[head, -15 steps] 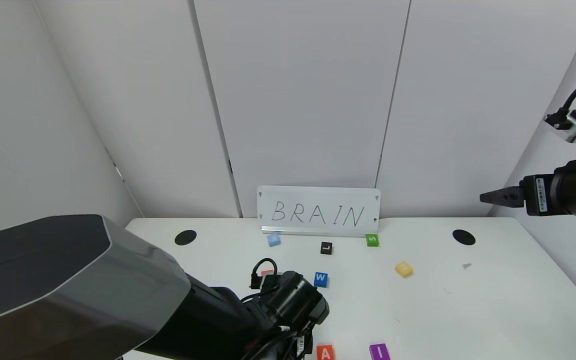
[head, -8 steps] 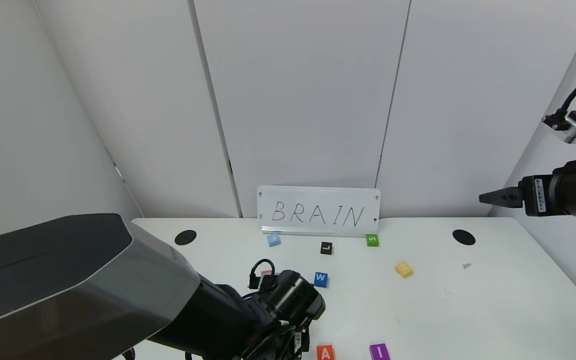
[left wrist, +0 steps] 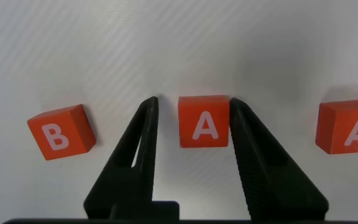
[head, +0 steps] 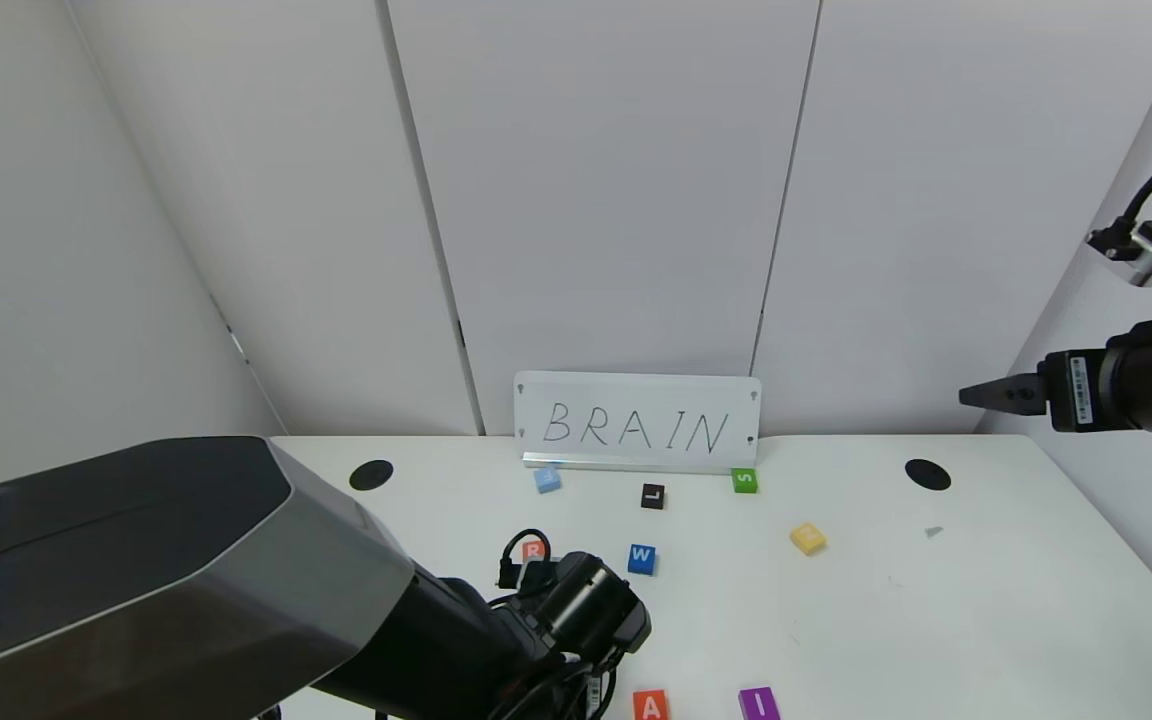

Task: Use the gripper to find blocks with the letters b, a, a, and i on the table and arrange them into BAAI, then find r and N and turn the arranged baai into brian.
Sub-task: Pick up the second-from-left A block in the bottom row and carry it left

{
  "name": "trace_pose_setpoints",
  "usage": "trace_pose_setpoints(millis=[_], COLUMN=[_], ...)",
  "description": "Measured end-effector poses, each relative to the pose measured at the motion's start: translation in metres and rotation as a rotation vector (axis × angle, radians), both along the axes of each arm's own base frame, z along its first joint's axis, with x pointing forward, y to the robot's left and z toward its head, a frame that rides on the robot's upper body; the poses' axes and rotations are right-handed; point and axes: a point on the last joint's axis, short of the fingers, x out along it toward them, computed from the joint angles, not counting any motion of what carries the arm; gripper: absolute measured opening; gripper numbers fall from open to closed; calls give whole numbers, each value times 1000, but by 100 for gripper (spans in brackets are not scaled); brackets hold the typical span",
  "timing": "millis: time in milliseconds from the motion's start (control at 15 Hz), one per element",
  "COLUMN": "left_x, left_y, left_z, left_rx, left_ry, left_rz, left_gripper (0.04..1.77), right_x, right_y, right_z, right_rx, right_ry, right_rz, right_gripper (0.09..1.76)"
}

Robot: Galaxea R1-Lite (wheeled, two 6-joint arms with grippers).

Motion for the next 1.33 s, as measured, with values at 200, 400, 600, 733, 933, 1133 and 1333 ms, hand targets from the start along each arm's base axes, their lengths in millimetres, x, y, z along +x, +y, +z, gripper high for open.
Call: trace_pose_setpoints(millis=[200,400,600,733,933,1133,1333], left_x=[0,0,1,2,10,28,58], left_y=[0,-1,-1,0,5,16,37], left_z=[-1,1,7,13,28,43,57], left_rx=[2,-1,-8,-20,-28,-25,-30], left_ry=[1,-1,-13,-26,-50,-72,-106], left_rz=[-1,-1,-5,-4,-2,20,42], left_gripper=[50,50,50,50,50,50,50], right_x=[0,0,0,0,0,0,0], right_y=[0,0,0,0,0,0,-2], right_z=[0,0,0,1,0,0,1], right_rx=[0,0,0,0,0,-1,0], right_ry=[-1,-1,-2,-2,-2,-2,-3], right_rz=[0,-1,-2,-2,-2,-2,-7], right_gripper=[171,171,171,171,171,171,171])
